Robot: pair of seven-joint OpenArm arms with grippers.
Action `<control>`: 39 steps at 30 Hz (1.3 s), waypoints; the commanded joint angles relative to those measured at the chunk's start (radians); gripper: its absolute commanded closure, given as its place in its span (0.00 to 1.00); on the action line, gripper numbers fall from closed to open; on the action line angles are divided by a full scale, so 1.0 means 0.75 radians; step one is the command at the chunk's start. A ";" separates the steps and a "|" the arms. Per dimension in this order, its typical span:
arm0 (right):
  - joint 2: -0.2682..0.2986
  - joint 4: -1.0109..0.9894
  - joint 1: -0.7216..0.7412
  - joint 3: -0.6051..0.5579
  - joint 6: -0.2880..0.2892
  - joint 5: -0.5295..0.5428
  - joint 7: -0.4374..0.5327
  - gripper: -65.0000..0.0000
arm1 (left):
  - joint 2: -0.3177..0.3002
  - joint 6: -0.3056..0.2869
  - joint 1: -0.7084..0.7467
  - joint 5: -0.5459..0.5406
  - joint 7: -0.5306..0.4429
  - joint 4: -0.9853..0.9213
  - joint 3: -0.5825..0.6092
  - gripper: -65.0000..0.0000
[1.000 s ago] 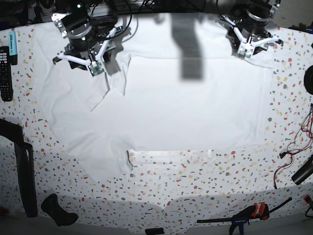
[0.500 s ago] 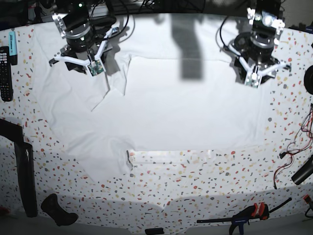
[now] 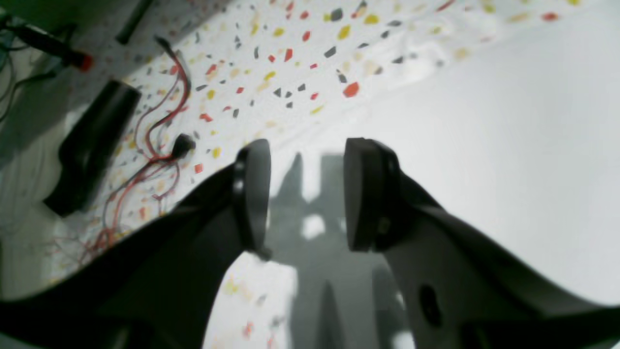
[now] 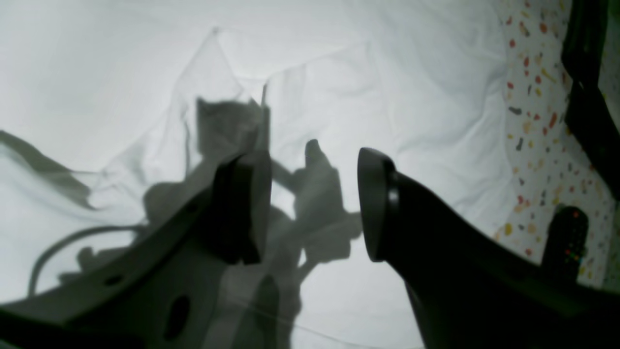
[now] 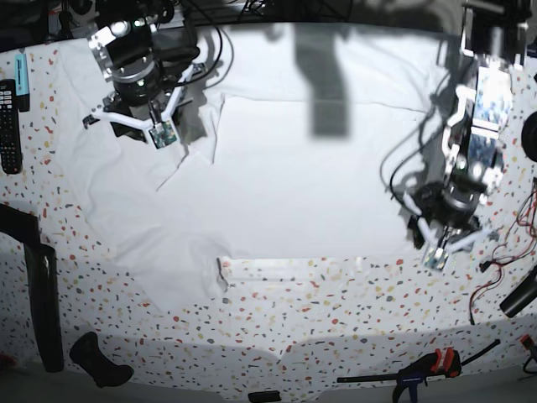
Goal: Fold the T-shirt properly
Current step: 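Move the left gripper down to the folded shirt's side edge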
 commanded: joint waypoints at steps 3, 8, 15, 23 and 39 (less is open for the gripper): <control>0.009 0.026 0.003 0.003 -0.009 -0.018 0.009 0.55 | -0.010 -0.072 -0.196 -0.110 -0.001 -0.178 -0.007 0.62; 0.009 0.026 0.003 0.003 -0.009 -0.018 0.002 0.55 | -0.010 -0.244 -0.466 -0.327 0.148 -0.516 -0.007 0.62; 0.009 0.026 0.003 0.003 -0.009 -0.018 -0.002 0.55 | -0.083 -0.378 -0.747 -0.570 0.176 -0.974 -0.007 0.58; 0.009 0.026 0.003 0.003 -0.009 -0.018 -0.004 0.55 | -0.245 -0.592 -0.856 -0.925 0.164 -1.431 -0.007 0.54; 0.009 0.026 0.003 0.003 -0.009 -0.018 -0.005 0.55 | -0.208 -0.668 -0.718 -1.029 0.029 -1.537 -0.007 0.54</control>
